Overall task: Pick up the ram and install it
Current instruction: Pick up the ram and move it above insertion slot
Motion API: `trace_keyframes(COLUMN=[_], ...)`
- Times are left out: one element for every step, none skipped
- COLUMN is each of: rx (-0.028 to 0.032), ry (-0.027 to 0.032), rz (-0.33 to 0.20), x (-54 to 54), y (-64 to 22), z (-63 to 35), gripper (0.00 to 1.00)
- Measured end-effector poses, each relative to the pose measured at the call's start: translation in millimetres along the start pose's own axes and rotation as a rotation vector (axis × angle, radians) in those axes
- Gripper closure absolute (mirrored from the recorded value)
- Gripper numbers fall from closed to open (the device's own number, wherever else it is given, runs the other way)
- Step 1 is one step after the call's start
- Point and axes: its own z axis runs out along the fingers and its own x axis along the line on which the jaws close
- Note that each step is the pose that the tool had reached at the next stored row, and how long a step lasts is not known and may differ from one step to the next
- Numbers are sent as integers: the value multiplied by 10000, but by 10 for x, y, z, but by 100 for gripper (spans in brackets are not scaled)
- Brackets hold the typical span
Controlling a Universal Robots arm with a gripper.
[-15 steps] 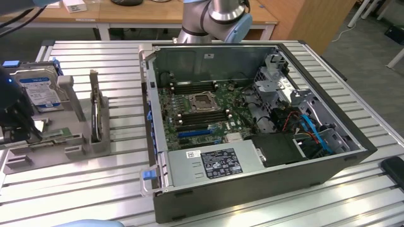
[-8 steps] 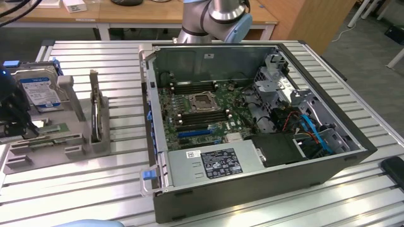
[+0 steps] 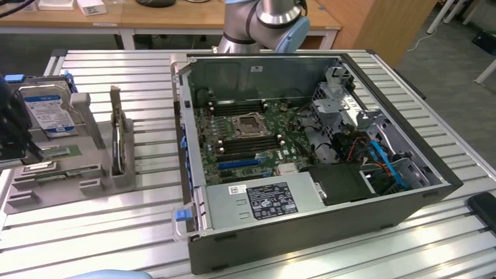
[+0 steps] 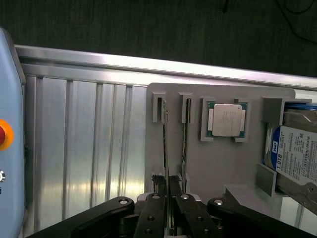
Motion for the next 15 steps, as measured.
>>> trace_keyframes(rx=[-1, -1, -1, -2, -1, -2, -2, -2, -2, -2, -2, -1, -1, 0, 1], ry=[0, 1, 2, 2, 3, 3, 3, 4, 5, 6, 7, 7, 8, 9, 10], rz=[10, 20, 30, 38, 46, 54, 66, 79, 91, 105, 120, 133, 148, 162, 177], x=[-1, -2, -2, -3, -4, -4, -5, -5, -6, -6, -7, -7, -8, -8, -9], y=[-1, -3, -4, -6, -7, -9, -11, -14, -16, -18, -19, -21, -23, -25, -26], z=[-19, -39, -58, -78, -95, -112, -130, -147, -162, -174, -187, -200, -214, -227, -239], gripper=[86, 86, 86, 86, 86, 86, 86, 86, 86, 86, 86, 86, 86, 86, 86])
